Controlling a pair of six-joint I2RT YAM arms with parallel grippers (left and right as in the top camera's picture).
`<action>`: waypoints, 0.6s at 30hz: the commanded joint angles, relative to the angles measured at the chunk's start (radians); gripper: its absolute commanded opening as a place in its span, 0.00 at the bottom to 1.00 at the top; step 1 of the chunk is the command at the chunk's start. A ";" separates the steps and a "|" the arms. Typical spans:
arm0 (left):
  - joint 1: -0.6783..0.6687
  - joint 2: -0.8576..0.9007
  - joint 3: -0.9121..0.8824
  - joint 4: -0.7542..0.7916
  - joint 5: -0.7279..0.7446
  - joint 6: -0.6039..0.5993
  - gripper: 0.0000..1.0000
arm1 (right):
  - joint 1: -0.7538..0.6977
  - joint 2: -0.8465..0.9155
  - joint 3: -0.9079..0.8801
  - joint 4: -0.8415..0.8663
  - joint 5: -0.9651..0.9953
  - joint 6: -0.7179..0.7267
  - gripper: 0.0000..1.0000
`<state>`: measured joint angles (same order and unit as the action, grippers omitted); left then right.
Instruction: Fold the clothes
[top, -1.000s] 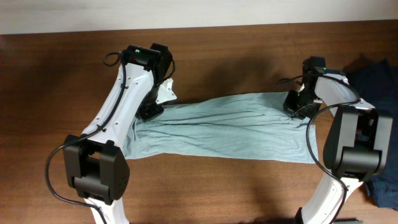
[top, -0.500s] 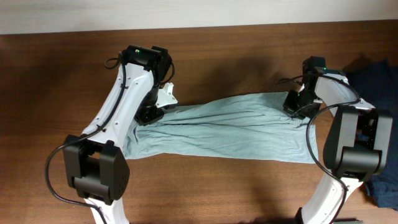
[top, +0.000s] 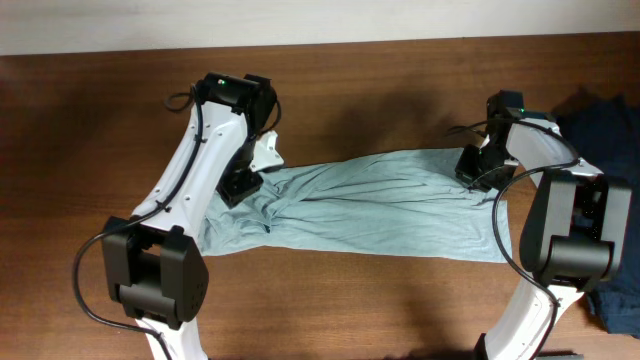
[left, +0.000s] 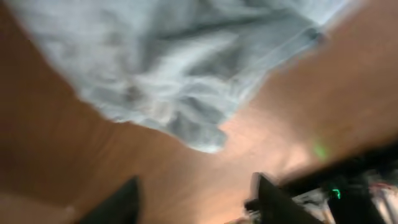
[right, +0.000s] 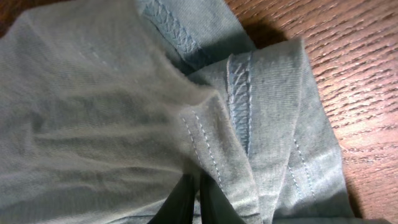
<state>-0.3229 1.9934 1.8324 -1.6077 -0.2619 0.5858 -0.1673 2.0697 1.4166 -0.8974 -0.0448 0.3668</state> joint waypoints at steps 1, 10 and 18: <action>0.055 -0.029 0.017 0.097 -0.153 -0.163 0.83 | -0.004 0.052 -0.020 -0.014 0.057 0.008 0.10; 0.413 0.029 -0.010 0.286 0.415 -0.290 0.69 | -0.004 0.052 -0.020 -0.023 0.056 0.009 0.10; 0.425 0.122 -0.079 0.436 0.509 -0.290 0.38 | -0.004 0.052 -0.020 -0.030 0.057 0.009 0.11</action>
<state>0.1188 2.0617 1.7870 -1.2007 0.1501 0.2993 -0.1673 2.0697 1.4174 -0.9131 -0.0341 0.3668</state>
